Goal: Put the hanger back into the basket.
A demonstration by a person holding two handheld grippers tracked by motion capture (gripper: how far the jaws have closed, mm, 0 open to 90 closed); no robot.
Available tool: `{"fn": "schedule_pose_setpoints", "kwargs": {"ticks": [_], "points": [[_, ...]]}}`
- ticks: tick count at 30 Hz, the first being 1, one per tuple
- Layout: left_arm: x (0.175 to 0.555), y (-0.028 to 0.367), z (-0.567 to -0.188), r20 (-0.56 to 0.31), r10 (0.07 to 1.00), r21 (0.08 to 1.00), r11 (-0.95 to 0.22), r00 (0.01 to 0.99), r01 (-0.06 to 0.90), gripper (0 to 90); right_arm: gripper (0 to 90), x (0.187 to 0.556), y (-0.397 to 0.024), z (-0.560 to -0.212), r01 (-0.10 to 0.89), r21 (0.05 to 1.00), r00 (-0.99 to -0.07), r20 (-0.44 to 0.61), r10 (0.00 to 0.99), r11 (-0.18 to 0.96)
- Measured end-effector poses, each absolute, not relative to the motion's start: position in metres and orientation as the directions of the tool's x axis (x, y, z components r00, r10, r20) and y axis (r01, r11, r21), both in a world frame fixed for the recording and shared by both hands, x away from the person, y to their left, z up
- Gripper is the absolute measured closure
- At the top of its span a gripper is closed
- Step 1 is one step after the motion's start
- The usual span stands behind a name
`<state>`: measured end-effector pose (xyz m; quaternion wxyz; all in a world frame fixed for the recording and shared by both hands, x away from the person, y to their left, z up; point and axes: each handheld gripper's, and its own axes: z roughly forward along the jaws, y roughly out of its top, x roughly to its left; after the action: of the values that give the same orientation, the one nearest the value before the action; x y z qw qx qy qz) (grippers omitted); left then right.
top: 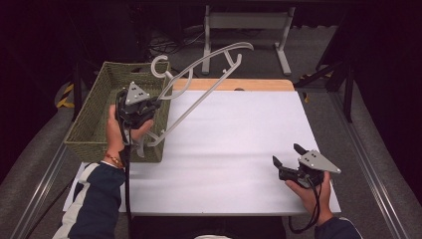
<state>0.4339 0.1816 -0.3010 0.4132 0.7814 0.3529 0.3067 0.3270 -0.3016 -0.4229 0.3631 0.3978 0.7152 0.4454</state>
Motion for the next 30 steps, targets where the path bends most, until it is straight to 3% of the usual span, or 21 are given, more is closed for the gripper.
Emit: {"fn": "schedule_pose_setpoints", "kwargs": {"ticks": [23,30], "points": [[0.466,0.242,-0.295,0.204,0.854,0.865,-0.386,0.478,0.321,81.5,17.4,0.33,-0.294,-0.43,0.269,0.905,-0.446,-0.185,0.876,0.329],[0.481,0.264,-0.299,0.198,0.862,0.861,-0.381,0.467,0.338,81.5,17.4,0.332,-0.294,-0.432,0.297,0.908,-0.454,-0.14,0.88,0.297]]}}
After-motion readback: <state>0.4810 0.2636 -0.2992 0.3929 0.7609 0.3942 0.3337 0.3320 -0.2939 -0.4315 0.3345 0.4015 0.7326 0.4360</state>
